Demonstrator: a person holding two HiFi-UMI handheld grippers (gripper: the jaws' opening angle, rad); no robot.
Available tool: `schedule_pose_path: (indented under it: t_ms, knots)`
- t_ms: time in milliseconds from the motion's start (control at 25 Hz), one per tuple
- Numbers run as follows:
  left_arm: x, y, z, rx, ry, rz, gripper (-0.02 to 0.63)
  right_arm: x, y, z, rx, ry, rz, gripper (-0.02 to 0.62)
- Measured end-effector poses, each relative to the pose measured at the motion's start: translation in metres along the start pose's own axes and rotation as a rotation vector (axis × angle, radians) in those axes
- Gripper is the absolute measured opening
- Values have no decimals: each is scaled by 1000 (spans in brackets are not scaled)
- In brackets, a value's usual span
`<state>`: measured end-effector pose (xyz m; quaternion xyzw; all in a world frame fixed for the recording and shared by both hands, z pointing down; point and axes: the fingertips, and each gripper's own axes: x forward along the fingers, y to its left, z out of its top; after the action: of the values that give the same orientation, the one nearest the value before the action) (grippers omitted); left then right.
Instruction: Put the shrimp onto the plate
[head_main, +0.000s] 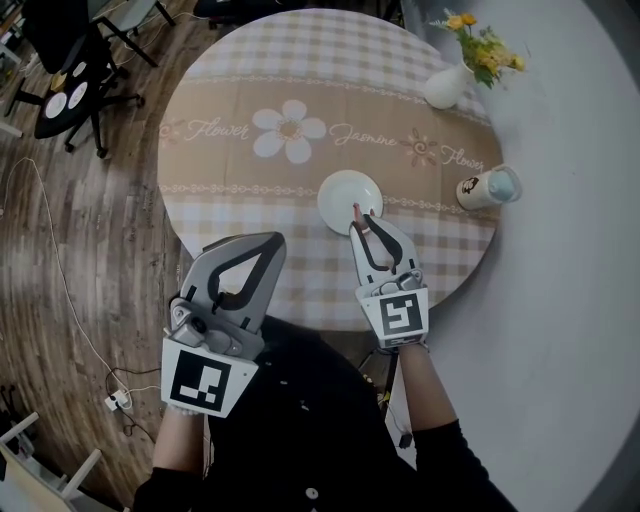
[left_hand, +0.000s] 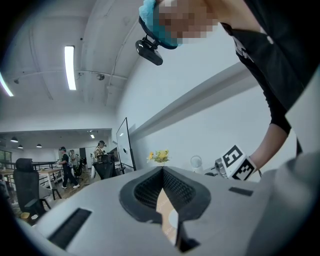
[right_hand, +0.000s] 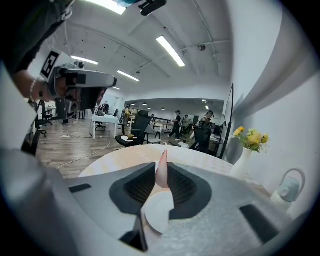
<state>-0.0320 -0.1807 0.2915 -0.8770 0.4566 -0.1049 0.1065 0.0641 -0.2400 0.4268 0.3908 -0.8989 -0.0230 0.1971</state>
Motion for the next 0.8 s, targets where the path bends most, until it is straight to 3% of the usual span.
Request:
schedule_pose_path:
  t_ms: [800]
  knots:
    - [-5,11,-15,-23,40,39,0,61,6,-69,-47,172,98,55]
